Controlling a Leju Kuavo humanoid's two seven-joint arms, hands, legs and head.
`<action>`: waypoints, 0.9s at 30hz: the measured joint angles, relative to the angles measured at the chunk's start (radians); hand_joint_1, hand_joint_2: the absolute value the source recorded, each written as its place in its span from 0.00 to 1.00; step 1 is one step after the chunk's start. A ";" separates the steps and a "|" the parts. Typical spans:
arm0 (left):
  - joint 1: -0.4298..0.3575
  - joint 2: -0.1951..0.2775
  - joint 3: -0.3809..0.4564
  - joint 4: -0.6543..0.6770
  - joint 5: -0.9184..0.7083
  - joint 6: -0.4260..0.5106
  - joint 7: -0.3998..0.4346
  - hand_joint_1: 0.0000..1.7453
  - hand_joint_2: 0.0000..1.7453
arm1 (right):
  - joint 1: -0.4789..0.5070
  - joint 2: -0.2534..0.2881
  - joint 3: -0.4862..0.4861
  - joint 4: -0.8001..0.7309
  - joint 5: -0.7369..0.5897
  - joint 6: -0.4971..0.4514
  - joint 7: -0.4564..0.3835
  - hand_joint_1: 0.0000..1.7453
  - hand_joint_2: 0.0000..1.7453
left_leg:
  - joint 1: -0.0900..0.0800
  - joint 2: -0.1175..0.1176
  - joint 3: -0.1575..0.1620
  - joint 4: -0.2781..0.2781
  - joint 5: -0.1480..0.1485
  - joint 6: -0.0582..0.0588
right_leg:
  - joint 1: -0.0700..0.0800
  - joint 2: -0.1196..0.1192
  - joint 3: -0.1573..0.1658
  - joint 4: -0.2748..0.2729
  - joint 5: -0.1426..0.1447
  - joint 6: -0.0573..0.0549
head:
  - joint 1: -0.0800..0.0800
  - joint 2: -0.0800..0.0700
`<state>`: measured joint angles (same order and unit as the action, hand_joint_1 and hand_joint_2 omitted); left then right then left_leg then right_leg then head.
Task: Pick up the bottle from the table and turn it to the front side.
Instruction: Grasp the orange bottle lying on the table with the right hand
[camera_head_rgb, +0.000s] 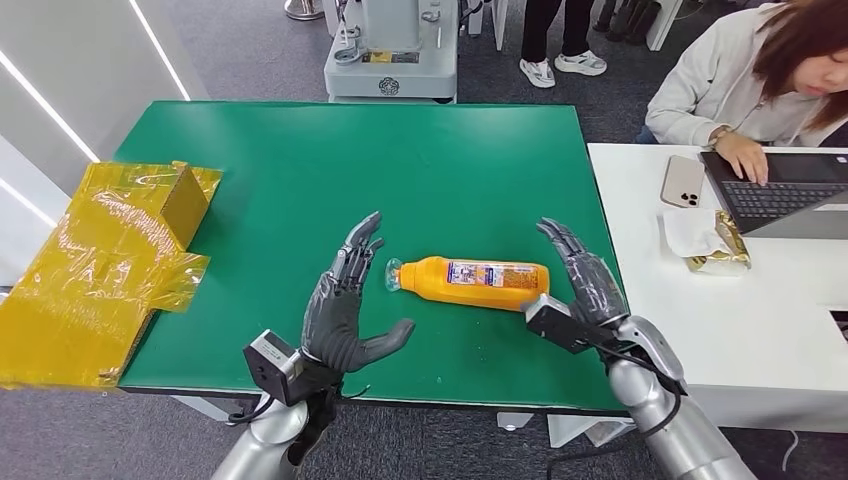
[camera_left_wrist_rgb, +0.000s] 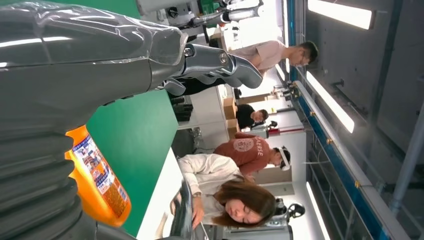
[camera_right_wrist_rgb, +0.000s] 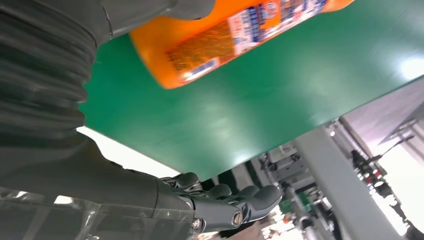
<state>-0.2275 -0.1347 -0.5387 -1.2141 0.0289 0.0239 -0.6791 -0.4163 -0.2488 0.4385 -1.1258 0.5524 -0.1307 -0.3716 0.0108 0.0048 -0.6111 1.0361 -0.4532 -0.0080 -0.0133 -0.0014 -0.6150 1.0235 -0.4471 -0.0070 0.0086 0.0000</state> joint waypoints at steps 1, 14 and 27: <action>-0.004 0.000 -0.005 0.004 -0.002 0.000 -0.002 0.00 1.00 | -0.035 0.016 0.018 0.033 0.008 0.009 -0.001 0.00 1.00 | 0.000 0.000 0.000 0.000 0.000 0.000 | 0.000 0.000 0.000 0.000 0.000 0.000 | 0.000 0.000; -0.030 0.001 -0.029 0.023 -0.021 -0.004 0.030 0.00 1.00 | -0.368 0.227 0.192 0.411 0.095 0.084 0.084 0.00 1.00 | 0.000 -0.001 0.001 0.000 0.002 -0.001 | 0.000 0.000 0.000 0.001 0.001 -0.001 | 0.000 0.000; -0.037 0.007 -0.029 0.042 -0.024 -0.014 0.049 0.00 1.00 | -0.484 0.310 0.249 0.614 0.126 0.191 0.174 0.00 1.00 | 0.000 -0.001 0.000 0.000 0.002 0.000 | 0.000 -0.001 0.000 0.000 0.001 -0.001 | 0.000 0.000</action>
<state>-0.2650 -0.1273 -0.5680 -1.1719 0.0047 0.0097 -0.6296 -0.9008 0.0614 0.6871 -0.5120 0.6786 0.0600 -0.1972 0.0110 0.0033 -0.6109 1.0366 -0.4515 -0.0084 -0.0131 -0.0024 -0.6154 1.0239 -0.4463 -0.0076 0.0084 0.0000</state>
